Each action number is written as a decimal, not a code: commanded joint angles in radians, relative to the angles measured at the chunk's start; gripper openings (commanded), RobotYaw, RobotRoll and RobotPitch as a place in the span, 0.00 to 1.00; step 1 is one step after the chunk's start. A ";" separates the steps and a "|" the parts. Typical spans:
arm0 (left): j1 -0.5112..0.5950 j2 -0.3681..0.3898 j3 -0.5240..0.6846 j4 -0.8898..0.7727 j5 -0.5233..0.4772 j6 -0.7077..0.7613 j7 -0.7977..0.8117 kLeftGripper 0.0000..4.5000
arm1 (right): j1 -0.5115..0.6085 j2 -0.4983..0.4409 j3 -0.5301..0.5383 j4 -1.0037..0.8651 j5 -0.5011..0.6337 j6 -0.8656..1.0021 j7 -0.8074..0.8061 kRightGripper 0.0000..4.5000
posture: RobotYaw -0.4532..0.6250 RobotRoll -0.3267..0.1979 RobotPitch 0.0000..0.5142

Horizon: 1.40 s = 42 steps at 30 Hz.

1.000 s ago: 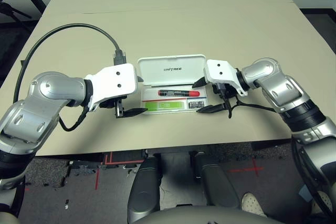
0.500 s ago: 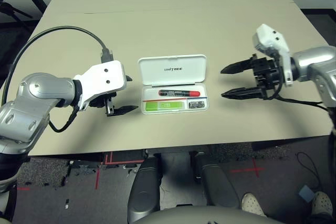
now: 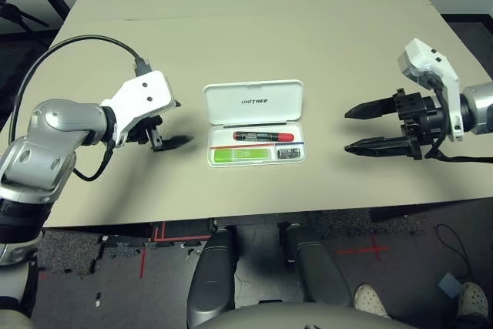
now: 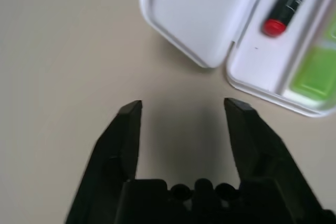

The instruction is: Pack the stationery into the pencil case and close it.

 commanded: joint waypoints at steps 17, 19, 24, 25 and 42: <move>-0.185 -0.220 -0.075 0.383 0.103 -0.130 0.053 0.00 | 0.007 -0.004 0.014 -0.045 0.023 -0.012 -0.028 1.00 | 0.40 0.62 0.38; -0.196 -0.237 -0.077 0.386 0.102 -0.134 0.048 0.00 | 0.009 -0.006 0.013 -0.049 0.024 -0.012 -0.030 1.00 | 0.40 0.62 0.38; -0.217 -0.269 -0.077 0.381 0.091 -0.127 0.031 0.00 | 0.011 -0.008 0.012 -0.051 0.025 -0.012 -0.033 1.00 | 0.39 0.62 0.38; -0.220 -0.274 -0.078 0.381 0.092 -0.129 0.028 0.00 | 0.011 -0.008 0.012 -0.052 0.025 -0.012 -0.033 1.00 | 0.39 0.62 0.38; -0.115 -0.215 -0.102 0.141 0.052 -0.098 -0.140 0.00 | 0.012 -0.044 0.036 -0.040 0.013 -0.003 -0.029 1.00 | 0.38 0.62 0.39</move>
